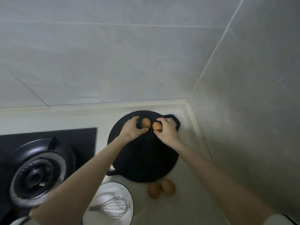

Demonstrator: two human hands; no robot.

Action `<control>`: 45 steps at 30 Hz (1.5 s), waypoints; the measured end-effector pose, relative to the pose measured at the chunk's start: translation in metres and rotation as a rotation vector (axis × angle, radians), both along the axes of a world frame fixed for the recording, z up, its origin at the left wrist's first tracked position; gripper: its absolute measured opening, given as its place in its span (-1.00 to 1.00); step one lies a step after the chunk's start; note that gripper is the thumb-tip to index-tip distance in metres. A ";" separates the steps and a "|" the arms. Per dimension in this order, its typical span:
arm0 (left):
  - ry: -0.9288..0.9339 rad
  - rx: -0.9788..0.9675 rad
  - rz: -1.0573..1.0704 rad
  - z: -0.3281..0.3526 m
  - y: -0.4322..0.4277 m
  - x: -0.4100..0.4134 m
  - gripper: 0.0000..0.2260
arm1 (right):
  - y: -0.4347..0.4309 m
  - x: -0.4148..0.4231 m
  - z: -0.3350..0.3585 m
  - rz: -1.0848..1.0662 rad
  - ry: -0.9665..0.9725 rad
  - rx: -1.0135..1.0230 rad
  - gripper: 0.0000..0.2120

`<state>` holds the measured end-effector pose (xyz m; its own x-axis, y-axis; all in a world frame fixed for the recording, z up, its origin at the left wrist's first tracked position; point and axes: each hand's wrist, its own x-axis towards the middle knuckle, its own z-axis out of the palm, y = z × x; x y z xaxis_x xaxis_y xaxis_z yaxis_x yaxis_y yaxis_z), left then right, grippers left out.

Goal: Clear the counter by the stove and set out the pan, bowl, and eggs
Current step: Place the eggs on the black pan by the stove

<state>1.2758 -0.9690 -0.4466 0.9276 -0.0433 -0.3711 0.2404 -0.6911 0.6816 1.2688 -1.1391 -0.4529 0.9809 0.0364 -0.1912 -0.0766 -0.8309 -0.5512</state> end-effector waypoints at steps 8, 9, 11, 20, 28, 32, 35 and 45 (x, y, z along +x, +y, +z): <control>-0.027 -0.073 0.113 -0.026 -0.016 0.022 -0.40 | -0.002 0.021 -0.035 -0.037 -0.015 0.100 -0.60; -0.037 -0.075 0.121 -0.026 -0.017 0.023 -0.44 | -0.002 0.022 -0.035 -0.041 -0.025 0.112 -0.60; -0.041 -0.068 0.124 -0.028 -0.018 0.023 -0.48 | -0.002 0.022 -0.037 -0.041 -0.038 0.124 -0.60; -0.052 -0.118 0.093 -0.008 -0.015 -0.003 -0.53 | -0.013 -0.008 -0.019 -0.090 -0.097 0.202 -0.58; -0.202 -0.129 0.013 0.035 -0.025 -0.078 -0.58 | -0.035 -0.070 0.009 -0.129 -0.100 0.199 -0.58; -0.227 -0.126 -0.029 0.046 -0.028 -0.119 -0.57 | -0.048 -0.103 0.017 -0.159 -0.083 0.195 -0.59; -0.229 -0.137 -0.047 0.047 -0.034 -0.145 -0.57 | -0.056 -0.127 0.018 -0.165 -0.056 0.188 -0.61; -0.154 -0.034 -0.201 0.033 -0.068 -0.165 -0.54 | -0.088 -0.195 0.008 -0.178 -0.003 0.033 -0.67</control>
